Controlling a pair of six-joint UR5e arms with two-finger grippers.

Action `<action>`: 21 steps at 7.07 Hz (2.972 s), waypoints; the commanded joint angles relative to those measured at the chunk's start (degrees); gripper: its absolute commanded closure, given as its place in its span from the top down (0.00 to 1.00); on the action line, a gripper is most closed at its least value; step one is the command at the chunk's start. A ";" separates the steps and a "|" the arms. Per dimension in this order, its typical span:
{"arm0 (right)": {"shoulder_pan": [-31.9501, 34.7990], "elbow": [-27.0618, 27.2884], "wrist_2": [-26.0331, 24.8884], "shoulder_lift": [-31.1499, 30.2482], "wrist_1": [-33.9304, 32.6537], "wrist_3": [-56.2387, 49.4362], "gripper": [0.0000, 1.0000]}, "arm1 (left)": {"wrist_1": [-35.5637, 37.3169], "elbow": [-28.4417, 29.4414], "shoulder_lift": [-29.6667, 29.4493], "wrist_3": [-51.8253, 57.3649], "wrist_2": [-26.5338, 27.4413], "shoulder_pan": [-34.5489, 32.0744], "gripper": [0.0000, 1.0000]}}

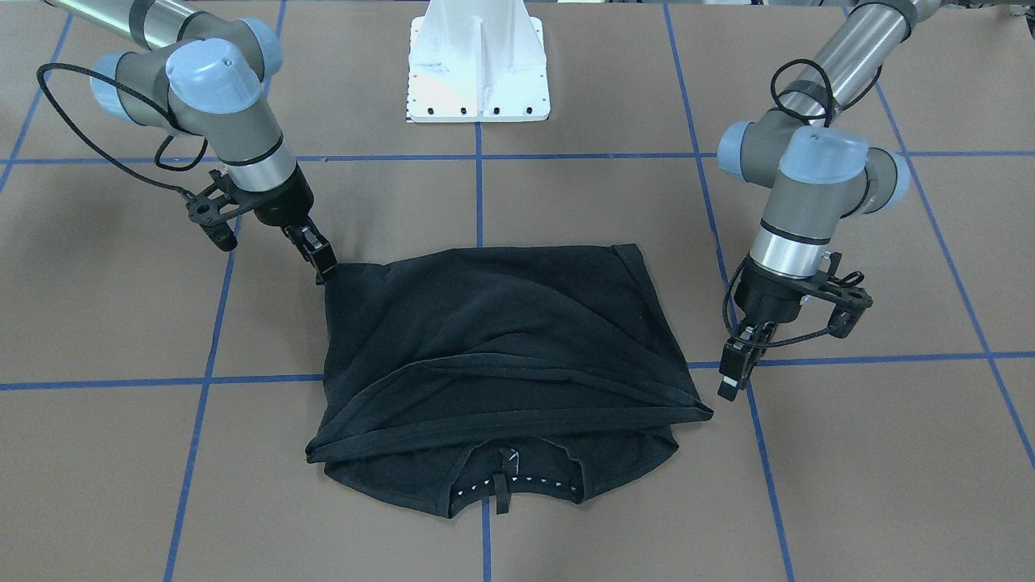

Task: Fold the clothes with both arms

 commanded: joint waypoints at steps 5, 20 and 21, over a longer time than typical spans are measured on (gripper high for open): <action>-1.01 -3.47 -0.26 2.49 0.04 1.55 0.74 | 0.12 -0.11 0.00 -0.03 0.27 0.11 0.43; -17.00 21.11 13.76 -12.26 -0.75 3.92 0.00 | 0.56 -5.37 -0.17 -0.82 -6.06 0.11 0.43; -18.23 22.00 16.16 -12.27 -0.66 4.36 0.00 | 0.74 -6.77 -0.08 -1.09 -8.50 0.11 0.43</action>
